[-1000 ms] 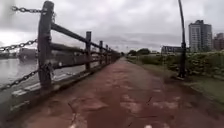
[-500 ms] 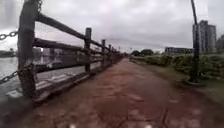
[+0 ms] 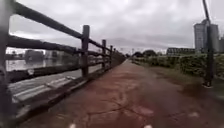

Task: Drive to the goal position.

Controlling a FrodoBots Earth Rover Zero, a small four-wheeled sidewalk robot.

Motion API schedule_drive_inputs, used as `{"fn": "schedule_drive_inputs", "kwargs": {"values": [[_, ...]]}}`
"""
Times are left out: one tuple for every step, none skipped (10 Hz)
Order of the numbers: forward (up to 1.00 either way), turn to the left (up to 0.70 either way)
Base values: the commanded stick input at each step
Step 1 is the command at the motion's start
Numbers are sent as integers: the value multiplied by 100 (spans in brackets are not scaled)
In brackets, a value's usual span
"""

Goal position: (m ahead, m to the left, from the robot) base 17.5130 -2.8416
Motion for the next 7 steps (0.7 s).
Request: {"fn": "schedule_drive_inputs", "kwargs": {"values": [[85,-30],[85,-33],[85,-33],[85,-33],[85,-33],[85,-33],[85,-30]]}}
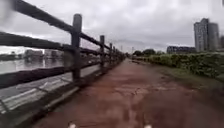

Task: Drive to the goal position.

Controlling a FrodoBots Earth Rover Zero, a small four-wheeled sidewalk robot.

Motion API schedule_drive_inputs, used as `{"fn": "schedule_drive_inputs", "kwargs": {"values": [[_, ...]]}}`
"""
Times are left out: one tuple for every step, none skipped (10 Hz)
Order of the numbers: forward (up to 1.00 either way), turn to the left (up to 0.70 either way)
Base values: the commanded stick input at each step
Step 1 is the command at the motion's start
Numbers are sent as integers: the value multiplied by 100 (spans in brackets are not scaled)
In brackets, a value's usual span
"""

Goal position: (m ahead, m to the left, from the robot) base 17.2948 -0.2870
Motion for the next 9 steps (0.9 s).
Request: {"fn": "schedule_drive_inputs", "kwargs": {"values": [[85,-18],[85,-8],[85,1],[85,1],[85,1],[85,1],[85,1],[85,1],[85,-1]]}}
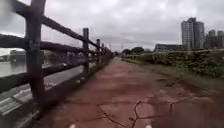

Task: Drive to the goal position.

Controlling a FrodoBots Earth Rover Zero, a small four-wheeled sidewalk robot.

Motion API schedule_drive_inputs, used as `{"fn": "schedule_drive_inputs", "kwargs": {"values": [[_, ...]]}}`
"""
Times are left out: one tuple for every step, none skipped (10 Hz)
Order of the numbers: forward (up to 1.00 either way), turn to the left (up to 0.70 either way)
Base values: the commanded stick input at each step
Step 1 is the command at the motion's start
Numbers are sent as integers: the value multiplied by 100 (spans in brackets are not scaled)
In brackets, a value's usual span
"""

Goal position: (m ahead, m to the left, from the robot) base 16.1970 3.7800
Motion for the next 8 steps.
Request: {"fn": "schedule_drive_inputs", "kwargs": {"values": [[85,-4],[85,-26],[85,-33],[85,-33],[85,-33],[85,-33],[85,-21],[85,-7]]}}
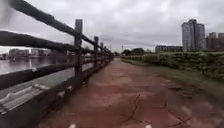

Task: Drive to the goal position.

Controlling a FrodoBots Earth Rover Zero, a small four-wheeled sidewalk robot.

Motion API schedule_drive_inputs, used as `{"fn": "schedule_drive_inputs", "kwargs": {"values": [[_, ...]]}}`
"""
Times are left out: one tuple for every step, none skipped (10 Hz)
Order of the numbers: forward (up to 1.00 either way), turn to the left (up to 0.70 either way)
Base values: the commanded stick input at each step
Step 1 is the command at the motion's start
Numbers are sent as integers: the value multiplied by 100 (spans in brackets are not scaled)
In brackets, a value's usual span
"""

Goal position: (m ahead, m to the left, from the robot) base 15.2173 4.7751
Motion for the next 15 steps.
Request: {"fn": "schedule_drive_inputs", "kwargs": {"values": [[85,-2],[85,1],[85,1],[85,1],[85,1],[85,1],[85,1],[85,1],[85,-5],[85,-30],[85,-32],[85,-33],[85,-30],[85,-15],[85,1]]}}
